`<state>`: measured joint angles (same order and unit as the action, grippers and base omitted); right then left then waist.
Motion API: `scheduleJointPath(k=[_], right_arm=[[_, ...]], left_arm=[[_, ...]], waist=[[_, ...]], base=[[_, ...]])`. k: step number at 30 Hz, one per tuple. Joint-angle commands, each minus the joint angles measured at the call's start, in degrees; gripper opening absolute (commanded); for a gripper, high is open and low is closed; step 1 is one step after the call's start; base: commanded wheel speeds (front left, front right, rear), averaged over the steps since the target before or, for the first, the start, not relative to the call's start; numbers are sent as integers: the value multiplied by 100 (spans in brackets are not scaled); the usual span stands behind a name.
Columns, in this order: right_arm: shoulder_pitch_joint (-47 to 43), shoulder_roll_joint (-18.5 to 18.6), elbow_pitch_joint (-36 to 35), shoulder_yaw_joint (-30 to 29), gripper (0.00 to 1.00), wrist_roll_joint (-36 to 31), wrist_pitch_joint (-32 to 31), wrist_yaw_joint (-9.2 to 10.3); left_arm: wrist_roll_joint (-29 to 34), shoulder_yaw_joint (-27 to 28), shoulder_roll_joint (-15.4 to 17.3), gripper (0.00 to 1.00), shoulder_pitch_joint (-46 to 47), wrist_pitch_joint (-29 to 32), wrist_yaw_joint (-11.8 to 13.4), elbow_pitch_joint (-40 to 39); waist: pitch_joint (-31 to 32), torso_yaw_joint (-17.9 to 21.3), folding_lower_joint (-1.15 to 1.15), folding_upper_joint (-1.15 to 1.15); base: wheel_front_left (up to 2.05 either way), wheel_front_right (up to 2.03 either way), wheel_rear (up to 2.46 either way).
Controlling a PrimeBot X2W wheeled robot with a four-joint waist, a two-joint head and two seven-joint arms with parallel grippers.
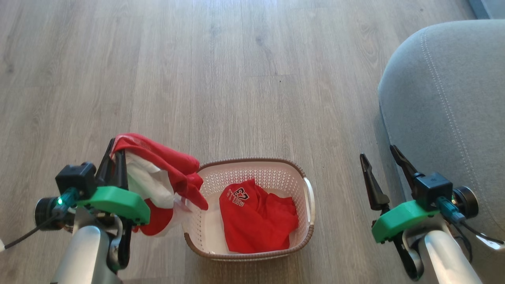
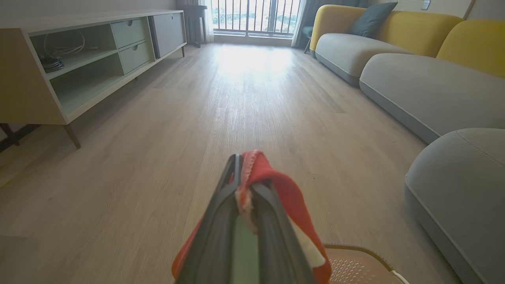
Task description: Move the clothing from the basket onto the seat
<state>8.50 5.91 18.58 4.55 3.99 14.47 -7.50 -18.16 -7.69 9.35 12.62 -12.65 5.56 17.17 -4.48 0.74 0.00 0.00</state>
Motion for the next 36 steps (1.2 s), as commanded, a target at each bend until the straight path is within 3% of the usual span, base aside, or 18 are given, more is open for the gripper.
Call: scheduleJointPath(k=[1,10,24,36], right_arm=[[79,101,-171,157,100,-45,52,1],[296,183,-160,664,100,23,52,1],[1388,405,-70,3114,100,875,52,1],[2148,505,304,4312,100,1607,52,1]], left_arm=[[-13,155,170,0,166,-15,33,-272],[-5,-134,89,0,278,19,-148,-625],[99,-1108,-267,0,370,338,-542,-1281],[-68,-1982,-473,0,416,473,-997,-1543]], waist=[[7,-3,0,0],[33,-2,0,0],[129,-4,0,0],[140,-172,0,0]], base=[[0,0,0],[0,0,0],[0,0,0],[0,0,0]])
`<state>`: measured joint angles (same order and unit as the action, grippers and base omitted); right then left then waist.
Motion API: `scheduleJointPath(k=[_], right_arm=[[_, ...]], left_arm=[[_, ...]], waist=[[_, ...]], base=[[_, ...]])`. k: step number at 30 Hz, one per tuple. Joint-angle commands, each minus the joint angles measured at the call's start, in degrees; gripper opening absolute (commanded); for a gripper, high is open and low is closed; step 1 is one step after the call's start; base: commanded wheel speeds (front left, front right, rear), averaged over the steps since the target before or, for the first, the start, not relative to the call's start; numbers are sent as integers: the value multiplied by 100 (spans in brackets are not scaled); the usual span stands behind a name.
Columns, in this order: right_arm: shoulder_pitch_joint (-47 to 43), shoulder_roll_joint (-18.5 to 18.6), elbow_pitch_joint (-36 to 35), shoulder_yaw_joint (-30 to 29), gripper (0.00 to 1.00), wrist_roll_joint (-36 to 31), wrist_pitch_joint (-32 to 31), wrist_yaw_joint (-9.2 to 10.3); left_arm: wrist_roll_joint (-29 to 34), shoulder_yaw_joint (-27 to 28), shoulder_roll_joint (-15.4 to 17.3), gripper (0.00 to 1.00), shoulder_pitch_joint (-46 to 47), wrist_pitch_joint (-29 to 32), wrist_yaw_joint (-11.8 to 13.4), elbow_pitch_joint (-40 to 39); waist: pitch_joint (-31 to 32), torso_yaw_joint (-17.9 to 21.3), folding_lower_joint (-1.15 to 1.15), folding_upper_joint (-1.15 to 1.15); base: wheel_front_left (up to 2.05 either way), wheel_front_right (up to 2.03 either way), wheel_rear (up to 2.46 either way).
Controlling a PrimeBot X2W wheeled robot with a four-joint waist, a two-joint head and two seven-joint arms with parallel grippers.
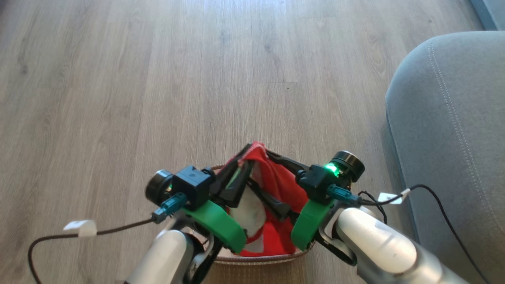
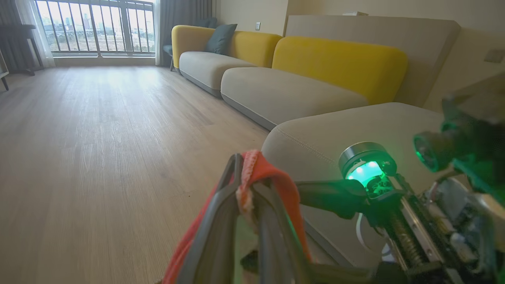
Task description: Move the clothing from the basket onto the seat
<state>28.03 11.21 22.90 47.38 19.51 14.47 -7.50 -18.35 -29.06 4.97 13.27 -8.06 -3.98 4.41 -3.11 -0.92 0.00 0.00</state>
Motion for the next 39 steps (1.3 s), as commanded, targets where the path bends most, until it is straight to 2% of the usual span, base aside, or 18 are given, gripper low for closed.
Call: scheduleJointPath(k=[1,2,3,4,8,9,10,11,13,14,15,24,39], right_arm=[[235,-23,-87,86,100,100,52,1],[266,-16,-27,165,98,167,52,1],[295,-16,16,222,33,252,52,1],[316,-16,57,252,0,348,52,1],[382,26,177,280,0,622,52,1],[385,38,186,257,0,639,52,1],[384,52,191,229,0,649,52,1],[384,52,191,229,0,649,52,1],[371,79,190,135,0,651,52,1],[362,98,185,86,0,644,52,1],[351,118,178,29,0,638,52,1],[286,343,-97,-562,0,469,52,1],[85,716,-512,-1226,0,252,52,1]], left_arm=[[-84,109,-41,0,347,26,-67,-287],[-104,77,-42,0,345,36,-83,-301],[-118,59,-41,0,341,43,-91,-309],[-128,49,-36,0,337,48,-95,-309],[-132,98,21,0,332,7,-44,-258],[-121,103,35,8,333,-10,-33,-244],[-126,112,40,26,328,-26,-22,-226],[-126,112,40,26,328,-26,-22,-226],[-132,134,56,58,324,-75,-7,-174],[-130,144,65,91,322,-99,3,-140],[-131,154,70,100,322,-127,12,-106],[-77,144,97,100,358,-364,52,239],[-70,-191,-41,100,388,-599,-26,785]], waist=[[11,-18,0,0],[19,-29,0,0],[26,-39,0,0],[33,-49,0,0],[40,-59,0,0],[40,-55,0,0],[39,-47,0,0],[39,-47,0,0],[43,-20,0,0],[42,-2,0,0],[36,23,0,0],[-72,483,0,0],[-226,1823,0,0]], base=[[0,0,0],[0,0,0],[0,0,0],[0,0,0],[0,0,0],[0,0,0],[0,0,0],[0,0,0],[0,0,0],[0,0,0],[0,0,0],[0,0,0],[0,0,0]])
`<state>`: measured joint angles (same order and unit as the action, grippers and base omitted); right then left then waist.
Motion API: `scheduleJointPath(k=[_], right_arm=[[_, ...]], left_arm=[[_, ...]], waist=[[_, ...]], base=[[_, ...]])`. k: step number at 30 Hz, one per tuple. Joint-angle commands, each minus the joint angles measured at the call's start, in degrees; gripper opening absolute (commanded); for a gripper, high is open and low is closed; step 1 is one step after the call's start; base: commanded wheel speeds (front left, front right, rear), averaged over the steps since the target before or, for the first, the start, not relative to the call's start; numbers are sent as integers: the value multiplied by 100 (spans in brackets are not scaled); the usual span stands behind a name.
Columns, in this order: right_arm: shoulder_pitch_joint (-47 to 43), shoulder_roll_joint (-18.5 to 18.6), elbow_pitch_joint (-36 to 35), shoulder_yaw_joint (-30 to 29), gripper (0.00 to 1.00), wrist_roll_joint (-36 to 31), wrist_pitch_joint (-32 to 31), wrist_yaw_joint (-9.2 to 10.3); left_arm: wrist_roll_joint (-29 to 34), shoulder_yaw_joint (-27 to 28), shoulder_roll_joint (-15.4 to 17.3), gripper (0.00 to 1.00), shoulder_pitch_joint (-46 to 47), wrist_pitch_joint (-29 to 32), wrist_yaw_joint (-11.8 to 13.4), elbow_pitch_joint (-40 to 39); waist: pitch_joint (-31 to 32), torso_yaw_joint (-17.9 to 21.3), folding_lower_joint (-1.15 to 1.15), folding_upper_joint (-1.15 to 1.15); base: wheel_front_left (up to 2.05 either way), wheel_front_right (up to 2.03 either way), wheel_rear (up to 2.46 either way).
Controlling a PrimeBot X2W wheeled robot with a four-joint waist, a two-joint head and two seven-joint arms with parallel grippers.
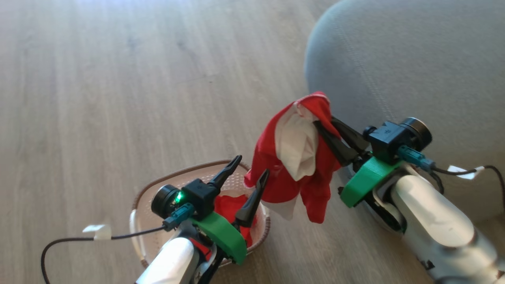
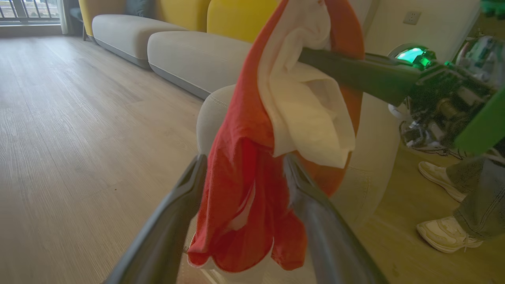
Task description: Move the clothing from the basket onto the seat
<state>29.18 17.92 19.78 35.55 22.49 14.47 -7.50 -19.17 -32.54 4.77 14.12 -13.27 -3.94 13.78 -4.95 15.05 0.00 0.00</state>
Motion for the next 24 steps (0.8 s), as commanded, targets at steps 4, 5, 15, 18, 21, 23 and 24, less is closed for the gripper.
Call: scheduleJointPath(k=[4,5,15,18,21,23,24], right_arm=[[-138,138,-289,-239,0,-67,52,1],[-167,149,-316,-300,0,-61,52,1],[-420,241,-499,-740,0,-81,52,1],[-440,255,-531,-806,0,-91,52,1],[-443,273,-583,-942,0,-98,52,1],[-424,270,-627,-1082,0,-99,52,1],[-406,260,-657,-1179,0,-96,52,1]], left_arm=[[14,92,-51,100,358,-106,-36,-89],[13,85,-56,100,371,-111,-34,-74],[19,0,-81,100,431,-145,-44,43],[19,-22,-86,100,439,-148,-46,51],[31,-59,-93,100,474,-152,-49,51],[45,-82,-95,100,530,-147,-47,56],[69,-100,-94,100,584,-138,-47,54]], waist=[[-78,441,0,0],[-87,483,0,0],[-147,631,0,0],[-184,616,0,0],[-300,567,0,0],[-454,511,0,0],[-565,473,0,0]], base=[[0,0,0],[0,0,0],[0,0,0],[0,0,0],[0,0,0],[0,0,0],[0,0,0]])
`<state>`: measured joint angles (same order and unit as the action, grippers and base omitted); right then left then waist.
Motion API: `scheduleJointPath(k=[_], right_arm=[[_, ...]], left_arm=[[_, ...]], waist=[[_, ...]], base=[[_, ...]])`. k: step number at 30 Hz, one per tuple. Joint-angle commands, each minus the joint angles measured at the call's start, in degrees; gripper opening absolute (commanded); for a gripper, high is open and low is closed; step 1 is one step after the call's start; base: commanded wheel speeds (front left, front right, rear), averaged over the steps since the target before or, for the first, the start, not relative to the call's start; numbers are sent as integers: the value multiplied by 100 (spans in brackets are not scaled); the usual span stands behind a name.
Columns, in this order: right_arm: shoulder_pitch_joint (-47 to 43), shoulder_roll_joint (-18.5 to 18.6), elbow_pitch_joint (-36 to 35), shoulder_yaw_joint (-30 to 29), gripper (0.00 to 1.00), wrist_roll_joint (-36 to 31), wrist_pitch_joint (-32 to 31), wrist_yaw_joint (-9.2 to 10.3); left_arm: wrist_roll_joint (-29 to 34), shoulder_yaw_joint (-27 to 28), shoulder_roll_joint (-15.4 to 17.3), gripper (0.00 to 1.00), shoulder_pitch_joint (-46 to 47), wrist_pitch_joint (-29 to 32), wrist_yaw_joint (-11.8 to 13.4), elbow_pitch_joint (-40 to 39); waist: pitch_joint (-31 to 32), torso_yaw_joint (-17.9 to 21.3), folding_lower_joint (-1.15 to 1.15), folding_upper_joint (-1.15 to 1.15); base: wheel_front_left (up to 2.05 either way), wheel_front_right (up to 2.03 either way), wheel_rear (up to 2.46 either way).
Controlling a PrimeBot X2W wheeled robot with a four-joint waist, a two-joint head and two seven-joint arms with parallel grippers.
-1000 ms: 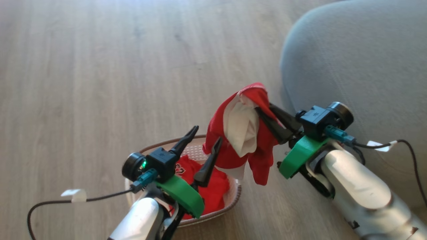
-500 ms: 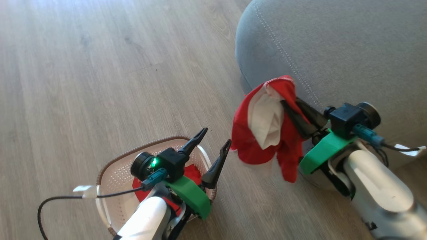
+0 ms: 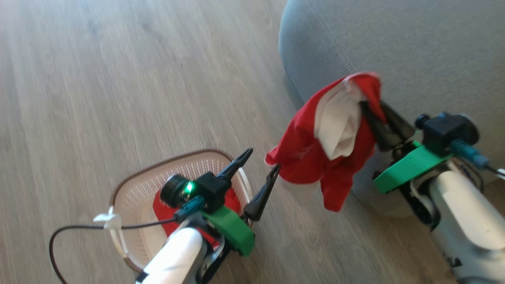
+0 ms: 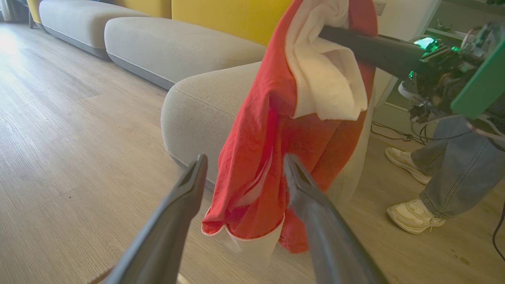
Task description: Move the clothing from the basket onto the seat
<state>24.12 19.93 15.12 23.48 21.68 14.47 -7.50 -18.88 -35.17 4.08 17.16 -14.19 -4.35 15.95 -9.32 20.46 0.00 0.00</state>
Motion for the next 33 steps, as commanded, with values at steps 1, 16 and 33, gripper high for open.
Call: scheduleJointPath(k=[1,16,33], right_arm=[[126,46,-223,-69,0,-16,52,1],[2142,-373,-247,-2030,0,316,52,1],[6838,1599,2288,-5329,0,-1042,-709,1]], left_arm=[[69,154,-22,100,345,-36,0,-164],[731,311,350,100,1891,97,179,-369],[668,622,297,100,1925,-73,463,-604]], waist=[[-251,-102,0,0],[-3104,-623,0,0],[-4145,-1345,0,0]], base=[[0,0,0],[0,0,0],[0,0,0]])
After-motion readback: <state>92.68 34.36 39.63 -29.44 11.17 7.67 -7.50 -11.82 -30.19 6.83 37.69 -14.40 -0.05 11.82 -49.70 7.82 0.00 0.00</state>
